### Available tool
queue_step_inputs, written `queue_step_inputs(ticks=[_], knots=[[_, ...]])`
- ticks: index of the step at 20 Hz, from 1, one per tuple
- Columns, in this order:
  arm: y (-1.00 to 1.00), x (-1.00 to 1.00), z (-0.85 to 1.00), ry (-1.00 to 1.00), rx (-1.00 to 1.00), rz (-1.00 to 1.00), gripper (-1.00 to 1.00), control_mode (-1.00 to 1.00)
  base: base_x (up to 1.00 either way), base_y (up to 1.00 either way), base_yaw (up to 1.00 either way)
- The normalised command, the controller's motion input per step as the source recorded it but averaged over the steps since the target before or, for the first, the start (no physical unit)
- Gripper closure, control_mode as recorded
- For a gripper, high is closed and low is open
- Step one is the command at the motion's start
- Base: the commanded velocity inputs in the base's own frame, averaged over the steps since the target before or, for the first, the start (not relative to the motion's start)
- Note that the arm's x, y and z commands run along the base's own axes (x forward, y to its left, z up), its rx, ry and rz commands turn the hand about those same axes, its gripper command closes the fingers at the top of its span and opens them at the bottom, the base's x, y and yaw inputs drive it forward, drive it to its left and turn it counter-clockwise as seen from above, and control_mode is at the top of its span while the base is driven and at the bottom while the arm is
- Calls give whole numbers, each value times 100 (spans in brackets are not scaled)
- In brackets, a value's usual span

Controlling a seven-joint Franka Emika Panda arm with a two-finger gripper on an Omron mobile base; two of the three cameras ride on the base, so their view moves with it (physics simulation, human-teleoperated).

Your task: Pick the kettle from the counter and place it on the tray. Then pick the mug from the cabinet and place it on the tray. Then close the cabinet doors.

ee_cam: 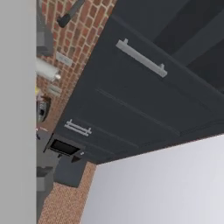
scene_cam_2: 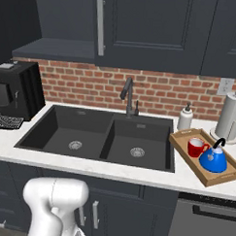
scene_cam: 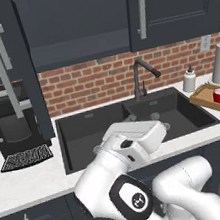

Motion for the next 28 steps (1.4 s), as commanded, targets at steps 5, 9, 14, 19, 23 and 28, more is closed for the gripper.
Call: queue_step_inputs(ticks=[5,9,14,19,23,28], knots=[[41,-7,-17,-5,-13,0,-100,-100,0,0,0],[37,-1,-1,0,-8,0,-100,-100,0,0,0],[26,0,-10,6,-12,0,-100,-100,0,0,0],[24,-2,-15,0,-12,0,-100,-100,0,0,0],[53,-1,0,2,-14,0,-100,-100,0,0,0],[49,0,8,7,-14,0,-100,-100,0,0,0]])
